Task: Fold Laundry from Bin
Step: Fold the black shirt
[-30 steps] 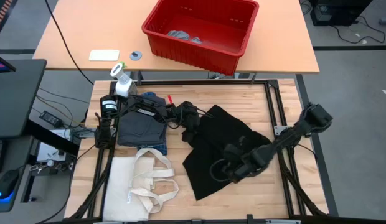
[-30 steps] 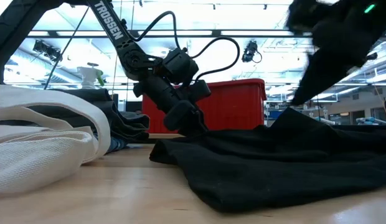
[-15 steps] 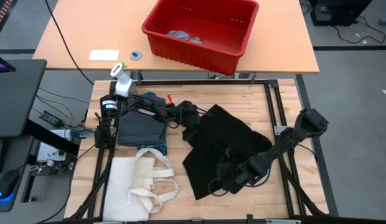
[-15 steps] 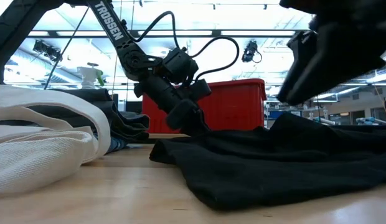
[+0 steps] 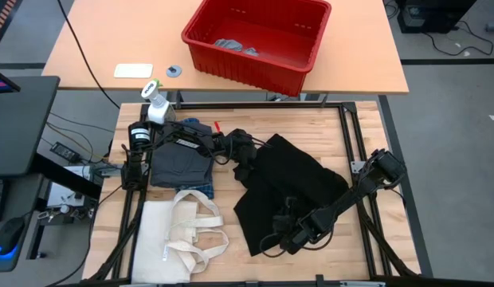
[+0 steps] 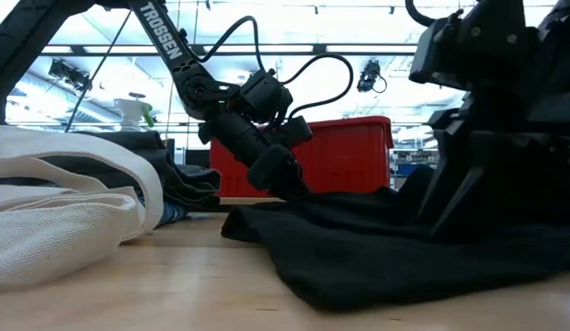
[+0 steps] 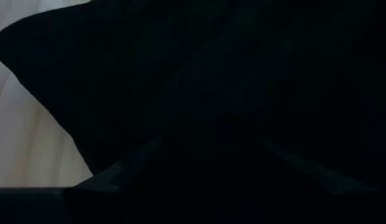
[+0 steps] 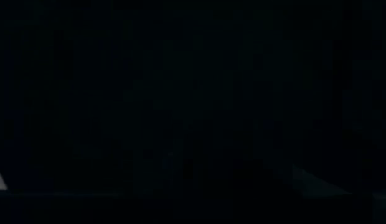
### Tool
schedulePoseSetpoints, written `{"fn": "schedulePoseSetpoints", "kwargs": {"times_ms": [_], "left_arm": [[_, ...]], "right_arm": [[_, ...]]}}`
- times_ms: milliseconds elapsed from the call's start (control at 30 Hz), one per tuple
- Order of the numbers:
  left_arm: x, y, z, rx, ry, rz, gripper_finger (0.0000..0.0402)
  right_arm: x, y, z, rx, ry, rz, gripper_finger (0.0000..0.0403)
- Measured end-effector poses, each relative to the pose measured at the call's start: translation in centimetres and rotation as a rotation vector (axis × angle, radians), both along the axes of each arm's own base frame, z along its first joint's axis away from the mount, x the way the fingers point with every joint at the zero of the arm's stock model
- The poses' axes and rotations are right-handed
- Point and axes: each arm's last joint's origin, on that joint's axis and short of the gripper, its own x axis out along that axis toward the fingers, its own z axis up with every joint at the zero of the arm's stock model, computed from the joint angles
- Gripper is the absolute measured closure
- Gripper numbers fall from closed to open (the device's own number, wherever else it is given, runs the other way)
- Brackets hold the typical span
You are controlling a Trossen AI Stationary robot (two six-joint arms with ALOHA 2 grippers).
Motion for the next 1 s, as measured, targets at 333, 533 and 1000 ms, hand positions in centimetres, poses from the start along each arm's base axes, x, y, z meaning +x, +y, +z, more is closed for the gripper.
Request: {"fn": "schedulePoseSetpoints", "kwargs": {"times_ms": [333, 533, 1000], "left_arm": [[0.0, 0.1, 0.0, 0.001, 0.004, 0.000, 0.0143], [-0.1, 0.1, 0.0, 0.005, 0.005, -0.003, 0.0143], [-0.1, 0.1, -0.1, 0.001, 0.011, -0.005, 0.0143]], "right_arm": [[-0.5, 0.4, 0.6, 0.049, 0.008, 0.000, 0.0380], [-0.7, 0.4, 2.1, 0.132, -0.018, -0.025, 0.0383], [0.6, 2.1, 2.7, 0.393, -0.105, 0.051, 0.0376]]}}
